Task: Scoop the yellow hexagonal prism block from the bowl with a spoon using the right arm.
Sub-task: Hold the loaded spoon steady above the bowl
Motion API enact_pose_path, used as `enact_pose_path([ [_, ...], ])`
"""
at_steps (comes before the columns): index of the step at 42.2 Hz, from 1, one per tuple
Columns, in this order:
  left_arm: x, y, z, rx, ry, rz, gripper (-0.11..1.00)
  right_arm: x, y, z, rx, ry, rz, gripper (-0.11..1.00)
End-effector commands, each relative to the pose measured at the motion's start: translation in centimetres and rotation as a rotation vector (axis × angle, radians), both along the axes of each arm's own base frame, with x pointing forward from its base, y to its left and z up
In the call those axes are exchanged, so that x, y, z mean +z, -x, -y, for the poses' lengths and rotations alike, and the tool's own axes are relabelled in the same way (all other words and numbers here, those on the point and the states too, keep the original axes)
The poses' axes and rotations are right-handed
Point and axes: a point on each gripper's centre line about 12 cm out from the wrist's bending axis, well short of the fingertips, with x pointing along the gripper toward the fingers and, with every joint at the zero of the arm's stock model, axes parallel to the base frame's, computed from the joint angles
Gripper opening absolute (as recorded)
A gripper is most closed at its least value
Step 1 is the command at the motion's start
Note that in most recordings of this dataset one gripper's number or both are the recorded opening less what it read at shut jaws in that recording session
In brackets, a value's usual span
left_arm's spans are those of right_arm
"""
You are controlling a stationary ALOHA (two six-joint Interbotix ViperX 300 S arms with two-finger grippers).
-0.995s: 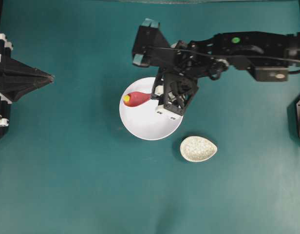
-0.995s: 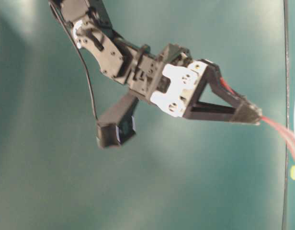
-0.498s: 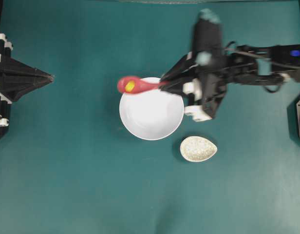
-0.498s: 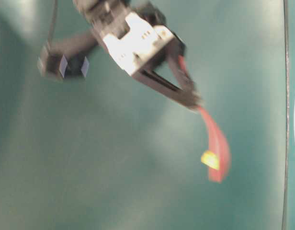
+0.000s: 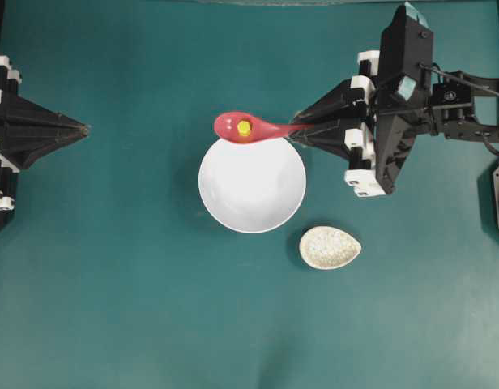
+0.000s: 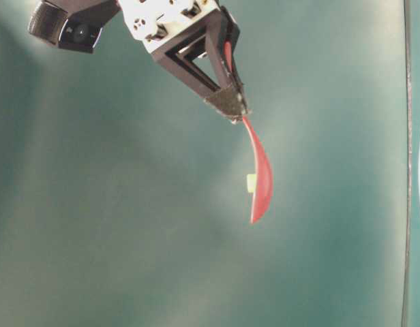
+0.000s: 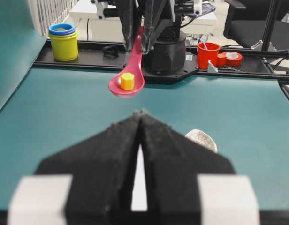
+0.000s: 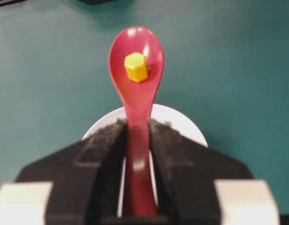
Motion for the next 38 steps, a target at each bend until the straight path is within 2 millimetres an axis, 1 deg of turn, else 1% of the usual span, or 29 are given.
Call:
enact_pose_path([
  [1,0.28,-0.22,-0.07,0.003,0.000,0.008,0.00,0.83,0.18,-0.16,0.007,0.003,0.012,0.22],
  [8,0.28,-0.22,-0.04,0.001,0.000,0.008,0.00,0.50,0.32,-0.25,0.013,-0.002,-0.017,0.22],
  [38,0.51,-0.10,-0.06,0.003,-0.003,0.018,0.00,0.45,0.38,-0.25,0.010,-0.009,-0.017,0.22],
])
